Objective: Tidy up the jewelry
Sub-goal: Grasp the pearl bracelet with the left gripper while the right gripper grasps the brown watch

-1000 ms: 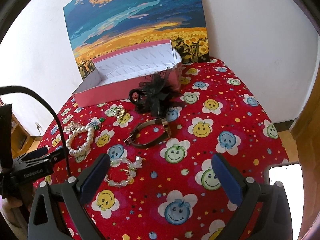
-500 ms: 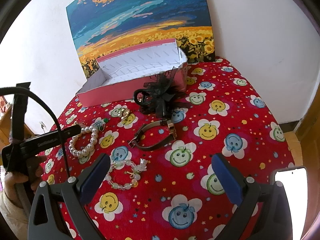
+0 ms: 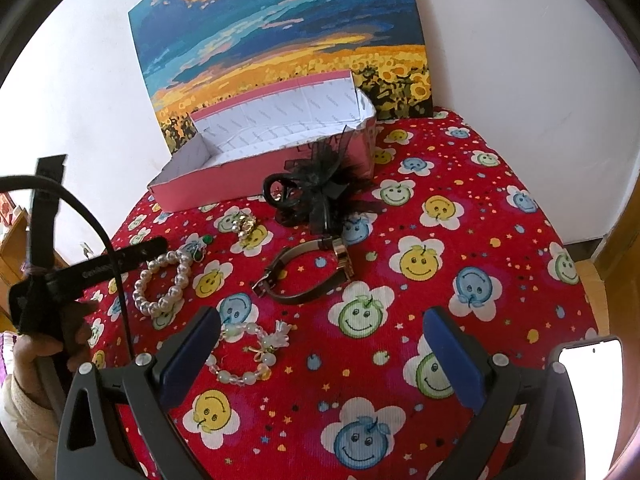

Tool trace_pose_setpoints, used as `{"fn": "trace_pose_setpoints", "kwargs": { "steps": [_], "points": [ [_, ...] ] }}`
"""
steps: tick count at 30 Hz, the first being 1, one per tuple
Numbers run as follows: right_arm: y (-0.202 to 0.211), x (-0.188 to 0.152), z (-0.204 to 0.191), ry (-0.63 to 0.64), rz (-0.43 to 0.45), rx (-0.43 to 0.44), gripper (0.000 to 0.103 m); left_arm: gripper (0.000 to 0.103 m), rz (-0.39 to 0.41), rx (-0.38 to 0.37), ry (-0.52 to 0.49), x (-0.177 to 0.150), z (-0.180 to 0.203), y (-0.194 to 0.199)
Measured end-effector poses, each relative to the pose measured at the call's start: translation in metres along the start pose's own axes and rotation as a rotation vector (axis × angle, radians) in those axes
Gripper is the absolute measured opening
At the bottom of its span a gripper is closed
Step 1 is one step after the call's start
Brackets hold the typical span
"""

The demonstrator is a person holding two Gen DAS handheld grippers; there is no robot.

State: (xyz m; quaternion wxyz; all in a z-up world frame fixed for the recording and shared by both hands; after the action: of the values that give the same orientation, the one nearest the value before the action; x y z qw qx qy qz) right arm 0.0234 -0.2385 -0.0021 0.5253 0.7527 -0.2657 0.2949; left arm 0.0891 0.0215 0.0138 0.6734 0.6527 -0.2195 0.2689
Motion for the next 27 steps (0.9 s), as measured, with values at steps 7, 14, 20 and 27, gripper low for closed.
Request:
{"fn": "trace_pose_setpoints", "kwargs": {
  "steps": [7,14,20,27],
  "points": [
    [0.000,0.000,-0.001,0.002,0.000,0.001,0.103,0.043,-0.004,-0.043,-0.023,-0.009,0.004,0.014],
    [0.001,0.000,-0.002,0.000,0.001,0.003,0.103,0.043,-0.025,-0.066,-0.014,-0.020,0.004,0.024],
    [0.002,0.000,-0.001,-0.005,0.003,0.008,0.103,0.054,-0.071,-0.113,-0.058,-0.033,0.018,0.030],
    [0.004,0.000,-0.001,-0.004,0.005,0.014,0.103,0.053,-0.073,-0.062,-0.096,-0.042,0.032,0.014]
  ]
}}
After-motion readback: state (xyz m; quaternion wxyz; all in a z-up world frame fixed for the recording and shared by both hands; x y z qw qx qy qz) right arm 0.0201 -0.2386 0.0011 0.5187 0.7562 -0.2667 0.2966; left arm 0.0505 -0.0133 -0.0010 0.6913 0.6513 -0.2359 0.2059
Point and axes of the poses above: each gripper's, at about its wrist camera, not at the fingertips, and y roughly against the way its jaws point, z to its right, x to its top, the point moved 1 cm from there along -y, roughly the way its jaws point, and after that the axes turned 6 degrees about x, right-handed, at the moved point
